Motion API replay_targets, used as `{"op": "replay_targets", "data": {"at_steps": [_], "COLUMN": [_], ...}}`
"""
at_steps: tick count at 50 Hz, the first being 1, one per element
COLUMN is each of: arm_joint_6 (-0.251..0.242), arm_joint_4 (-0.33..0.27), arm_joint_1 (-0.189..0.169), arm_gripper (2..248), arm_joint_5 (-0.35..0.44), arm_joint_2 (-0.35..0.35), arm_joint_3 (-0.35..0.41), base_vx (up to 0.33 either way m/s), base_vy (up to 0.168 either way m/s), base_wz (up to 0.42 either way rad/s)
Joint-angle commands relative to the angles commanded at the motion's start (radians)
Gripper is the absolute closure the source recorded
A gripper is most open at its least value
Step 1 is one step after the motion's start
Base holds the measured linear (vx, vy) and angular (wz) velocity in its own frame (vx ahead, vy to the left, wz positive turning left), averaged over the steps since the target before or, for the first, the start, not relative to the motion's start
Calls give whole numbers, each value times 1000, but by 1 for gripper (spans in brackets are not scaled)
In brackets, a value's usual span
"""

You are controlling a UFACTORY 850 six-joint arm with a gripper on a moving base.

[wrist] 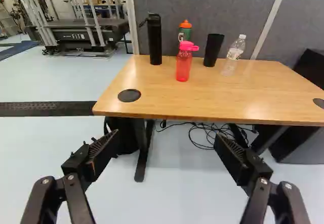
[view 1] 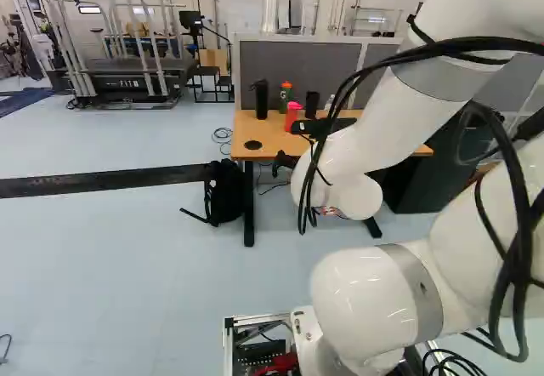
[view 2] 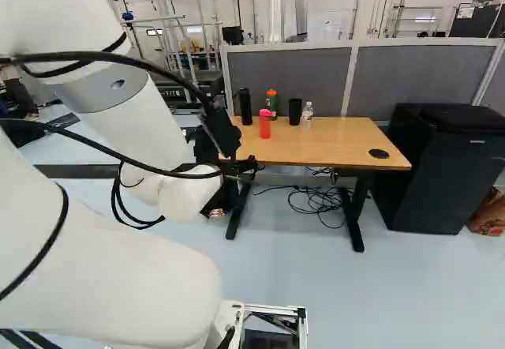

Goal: Pick up the green bottle from the table

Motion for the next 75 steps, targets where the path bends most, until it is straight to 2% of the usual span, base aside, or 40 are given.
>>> {"op": "replay_targets", "data": {"at_steps": [52, 75], "arm_joint_6": [0, 0], "arm_joint_4": [0, 0], "arm_joint_1": [0, 0], "arm_gripper": [3, 3], "arm_joint_5": [0, 0], "arm_joint_2": [0, -24], "arm_joint_3": [0, -25], "base_vx": [262, 105], "base_vy": [-34, 0], "base_wz": [-23, -7]}}
